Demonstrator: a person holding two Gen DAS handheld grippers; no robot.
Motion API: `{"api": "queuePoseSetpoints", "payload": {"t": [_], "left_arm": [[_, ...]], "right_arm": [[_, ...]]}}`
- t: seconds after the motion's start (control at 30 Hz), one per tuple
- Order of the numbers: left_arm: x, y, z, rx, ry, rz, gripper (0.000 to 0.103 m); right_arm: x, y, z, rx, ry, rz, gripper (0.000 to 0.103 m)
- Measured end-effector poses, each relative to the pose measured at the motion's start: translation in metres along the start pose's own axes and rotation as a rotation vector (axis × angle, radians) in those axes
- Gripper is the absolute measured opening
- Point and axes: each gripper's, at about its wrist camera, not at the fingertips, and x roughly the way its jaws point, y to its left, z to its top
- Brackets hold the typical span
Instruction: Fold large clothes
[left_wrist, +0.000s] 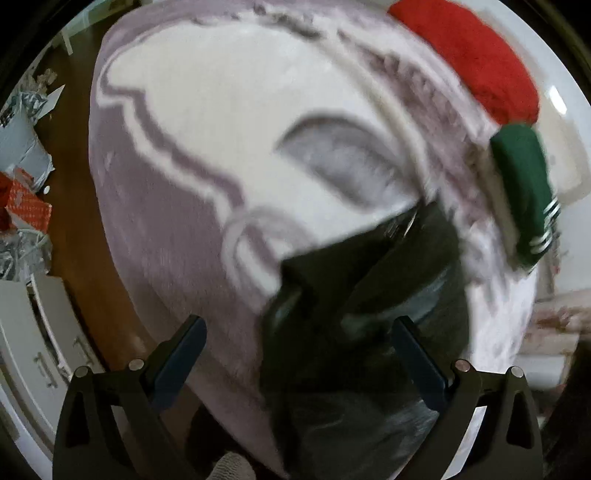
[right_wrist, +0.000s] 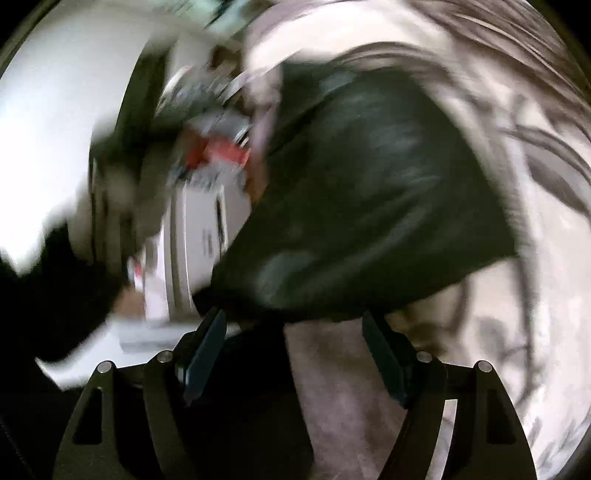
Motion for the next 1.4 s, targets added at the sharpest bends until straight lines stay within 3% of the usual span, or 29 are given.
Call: {"api": "queuePoseSetpoints", "payload": {"t": [0.1, 0.17, 0.23, 0.3, 0.37, 0.43, 0.53, 0.57, 0.63, 0.7, 0.77, 0.83, 0.93, 1.0, 1.03, 1.07, 1.1, 1.17, 1.2, 1.27, 1.33, 1.4], "left_arm": [[0.027, 0.006, -0.019, 0.002, 0.054, 0.032, 0.103], [0.04, 0.013, -0.029, -0.022, 0.082, 0.019, 0.103], [0.045, 0.017, -0.034, -0.031, 0.086, 0.004, 0.103], [0.049, 0.021, -0.035, -0.034, 0.086, 0.012, 0.103], [0.05, 0.025, -0.034, -0.032, 0.082, 0.01, 0.103], [0.051, 0.027, -0.034, -0.033, 0.081, 0.0, 0.103], [0.051, 0.028, -0.034, -0.028, 0.077, 0.004, 0.103], [0.05, 0.028, -0.033, -0.028, 0.074, 0.01, 0.103], [0.045, 0.028, -0.03, -0.031, 0.065, 0.017, 0.103], [0.031, 0.028, -0.026, -0.053, 0.041, -0.006, 0.103], [0.015, 0.028, -0.02, -0.061, 0.015, -0.014, 0.103], [-0.004, 0.026, -0.014, -0.057, -0.016, -0.009, 0.103], [-0.03, 0.02, -0.005, -0.034, -0.071, 0.01, 0.103], [-0.045, 0.016, -0.002, -0.022, -0.098, 0.016, 0.103], [-0.051, 0.012, -0.002, -0.015, -0.11, 0.016, 0.103], [-0.05, 0.009, -0.004, -0.01, -0.111, 0.009, 0.103], [-0.047, 0.004, -0.006, -0.008, -0.101, 0.001, 0.103], [-0.029, -0.007, -0.015, -0.023, -0.046, -0.033, 0.103], [-0.018, -0.014, -0.022, -0.042, -0.001, -0.066, 0.103], [-0.003, -0.032, -0.032, -0.079, 0.049, -0.125, 0.103], [0.013, -0.055, -0.044, -0.108, 0.087, -0.161, 0.103], [0.036, -0.075, -0.045, -0.128, 0.125, -0.199, 0.102]], "right_arm": [[0.004, -0.053, 0.086, 0.063, -0.03, 0.014, 0.08], [0.026, -0.093, 0.114, 0.062, 0.053, 0.094, 0.08], [0.054, -0.106, 0.154, 0.03, 0.172, 0.122, 0.082], [0.088, -0.12, 0.195, 0.01, 0.289, 0.196, 0.097], [0.122, -0.119, 0.203, 0.043, 0.427, 0.345, 0.103], [0.129, -0.113, 0.198, 0.001, 0.469, 0.358, 0.103], [0.121, -0.111, 0.189, -0.016, 0.409, 0.34, 0.103], [0.114, -0.109, 0.187, -0.011, 0.359, 0.325, 0.097], [0.087, -0.113, 0.162, 0.061, 0.224, 0.297, 0.082], [0.071, -0.107, 0.151, 0.129, 0.151, 0.29, 0.067], [0.046, -0.109, 0.126, 0.23, 0.035, 0.295, 0.06], [0.018, -0.119, 0.092, 0.376, -0.116, 0.32, 0.057], [-0.024, -0.146, 0.012, 0.619, -0.359, 0.405, 0.054], [-0.046, -0.159, -0.034, 0.707, -0.499, 0.407, 0.053], [-0.06, -0.169, -0.068, 0.755, -0.579, 0.364, 0.053], [-0.061, -0.173, -0.092, 0.814, -0.602, 0.33, 0.058], [-0.06, -0.183, -0.111, 0.864, -0.571, 0.282, 0.072], [-0.046, -0.192, -0.135, 0.925, -0.406, 0.16, 0.08], [-0.047, -0.201, -0.147, 0.949, -0.366, 0.155, 0.08], [-0.063, -0.206, -0.164, 0.964, -0.373, 0.168, 0.08], [-0.106, -0.219, -0.17, 0.968, -0.423, 0.082, 0.08], [-0.117, -0.192, -0.175, 0.929, -0.467, 0.007, 0.08]]}}
